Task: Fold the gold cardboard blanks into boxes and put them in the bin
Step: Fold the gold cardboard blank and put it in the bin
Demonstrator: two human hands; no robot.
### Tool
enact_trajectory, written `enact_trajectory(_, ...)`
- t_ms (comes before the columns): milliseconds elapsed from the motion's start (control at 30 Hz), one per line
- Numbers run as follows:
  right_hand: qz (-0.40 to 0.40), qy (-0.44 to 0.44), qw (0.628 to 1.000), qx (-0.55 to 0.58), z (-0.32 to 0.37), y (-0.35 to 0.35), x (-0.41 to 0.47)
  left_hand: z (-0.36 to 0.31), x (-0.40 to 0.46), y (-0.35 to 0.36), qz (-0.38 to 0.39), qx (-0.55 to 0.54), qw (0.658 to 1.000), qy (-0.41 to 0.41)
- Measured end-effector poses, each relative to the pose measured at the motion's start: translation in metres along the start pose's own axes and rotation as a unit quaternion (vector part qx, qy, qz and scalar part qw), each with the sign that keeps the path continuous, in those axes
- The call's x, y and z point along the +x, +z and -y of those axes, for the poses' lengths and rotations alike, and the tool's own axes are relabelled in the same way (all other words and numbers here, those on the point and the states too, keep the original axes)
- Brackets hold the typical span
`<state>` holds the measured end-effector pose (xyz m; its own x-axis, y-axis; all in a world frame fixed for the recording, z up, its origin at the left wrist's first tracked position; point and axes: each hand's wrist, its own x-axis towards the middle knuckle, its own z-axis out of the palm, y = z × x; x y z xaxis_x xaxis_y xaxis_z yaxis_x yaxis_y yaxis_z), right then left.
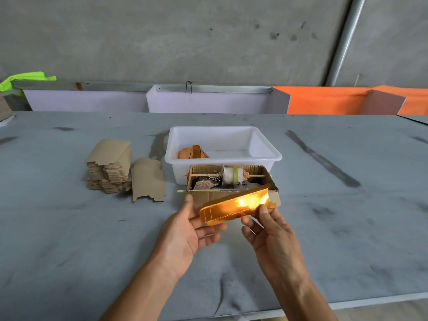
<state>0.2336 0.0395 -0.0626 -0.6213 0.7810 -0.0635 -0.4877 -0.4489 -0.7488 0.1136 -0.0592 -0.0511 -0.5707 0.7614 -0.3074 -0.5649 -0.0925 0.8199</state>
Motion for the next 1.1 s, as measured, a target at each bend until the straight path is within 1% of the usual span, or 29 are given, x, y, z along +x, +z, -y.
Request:
enact_trajectory(100, 0.047, -0.001, 0.998, -0.043, 0.002, -0.006, 0.0, -0.007, -0.001, -0.001, 0.067, 0.03, 0.994, -0.084)
enact_trajectory(200, 0.057, 0.009, 0.995, -0.086, 0.001, -0.012, 0.0, -0.005, -0.003, -0.001, 0.116, 0.077, 0.982, -0.13)
enact_trajectory(300, 0.043, 0.029, 0.994, -0.092, -0.001, -0.016, -0.001, -0.001, -0.004, -0.001, 0.135, 0.083, 0.975, -0.158)
enact_trajectory(367, 0.033, 0.041, 0.995, -0.081, -0.003, -0.016, -0.002, 0.002, -0.003, -0.001, 0.123, 0.08, 0.976, -0.16)
enact_trajectory(533, 0.026, 0.066, 0.996, -0.054, -0.009, -0.01, -0.005, 0.01, 0.002, 0.001, 0.079, 0.062, 0.988, -0.117)
enact_trajectory(667, 0.022, 0.096, 0.995, -0.025, -0.013, -0.01, -0.008, 0.011, 0.004, 0.002, 0.046, 0.1, 0.991, -0.074)
enact_trajectory(767, 0.034, 0.099, 0.994, -0.039, -0.015, -0.009, -0.01, 0.01, 0.003, 0.004, 0.011, 0.155, 0.988, -0.027)
enact_trajectory(867, 0.029, 0.094, 0.994, -0.04, -0.016, -0.007, -0.009, 0.009, 0.001, 0.006, -0.008, 0.197, 0.98, 0.018)
enact_trajectory(967, 0.024, 0.086, 0.995, -0.039, -0.017, -0.005, -0.006, 0.008, 0.0, 0.009, -0.015, 0.224, 0.973, 0.052)
enact_trajectory(1100, 0.019, 0.086, 0.995, -0.054, -0.018, -0.005, -0.004, 0.007, -0.002, 0.009, -0.01, 0.26, 0.963, 0.076)
